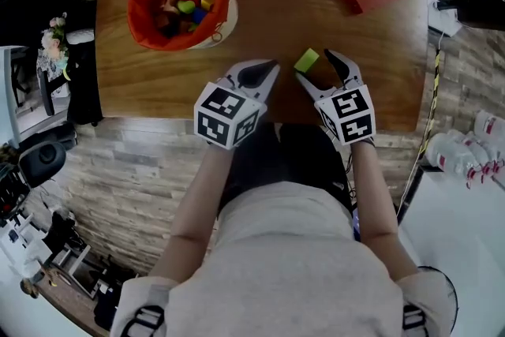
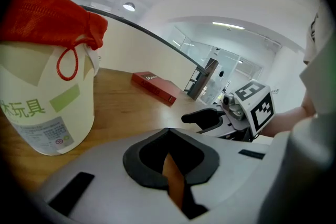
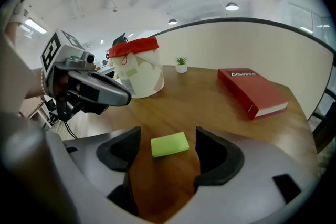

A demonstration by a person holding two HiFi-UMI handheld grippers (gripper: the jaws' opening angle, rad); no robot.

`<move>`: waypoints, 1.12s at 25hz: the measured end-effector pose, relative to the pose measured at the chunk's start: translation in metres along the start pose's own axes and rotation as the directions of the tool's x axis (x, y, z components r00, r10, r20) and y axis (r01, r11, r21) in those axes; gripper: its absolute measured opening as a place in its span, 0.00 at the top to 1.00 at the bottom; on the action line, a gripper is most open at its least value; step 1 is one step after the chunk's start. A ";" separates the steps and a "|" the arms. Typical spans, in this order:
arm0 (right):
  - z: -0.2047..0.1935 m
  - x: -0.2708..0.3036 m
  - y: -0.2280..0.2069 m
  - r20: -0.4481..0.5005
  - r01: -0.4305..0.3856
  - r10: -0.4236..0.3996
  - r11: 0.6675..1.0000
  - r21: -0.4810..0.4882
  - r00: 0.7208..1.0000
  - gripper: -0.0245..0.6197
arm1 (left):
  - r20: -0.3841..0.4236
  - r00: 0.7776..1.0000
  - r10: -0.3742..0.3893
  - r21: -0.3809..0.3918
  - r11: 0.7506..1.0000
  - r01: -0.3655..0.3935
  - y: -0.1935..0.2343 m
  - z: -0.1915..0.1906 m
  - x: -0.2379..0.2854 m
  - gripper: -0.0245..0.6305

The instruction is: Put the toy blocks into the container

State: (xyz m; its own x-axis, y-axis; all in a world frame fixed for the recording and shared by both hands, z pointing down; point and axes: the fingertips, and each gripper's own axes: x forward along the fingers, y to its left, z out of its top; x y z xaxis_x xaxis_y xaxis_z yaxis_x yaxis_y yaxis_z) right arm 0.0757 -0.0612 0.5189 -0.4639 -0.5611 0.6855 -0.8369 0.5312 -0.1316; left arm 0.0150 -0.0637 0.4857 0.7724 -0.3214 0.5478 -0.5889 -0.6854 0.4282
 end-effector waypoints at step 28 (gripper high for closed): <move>-0.022 0.027 -0.004 -0.132 0.005 -0.022 0.992 -0.123 0.991 0.53 | -0.008 1.000 0.014 -0.014 1.000 -0.015 0.010 -0.004 0.004 0.94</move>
State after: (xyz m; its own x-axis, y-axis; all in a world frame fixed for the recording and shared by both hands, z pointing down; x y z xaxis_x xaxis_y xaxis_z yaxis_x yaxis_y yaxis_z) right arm 0.0727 -0.0645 0.5537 -0.4035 -0.4841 0.7764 -0.7973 0.6023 -0.0389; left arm 0.0114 -0.0697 0.4950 0.7619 -0.3261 0.5597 -0.6033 -0.6716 0.4301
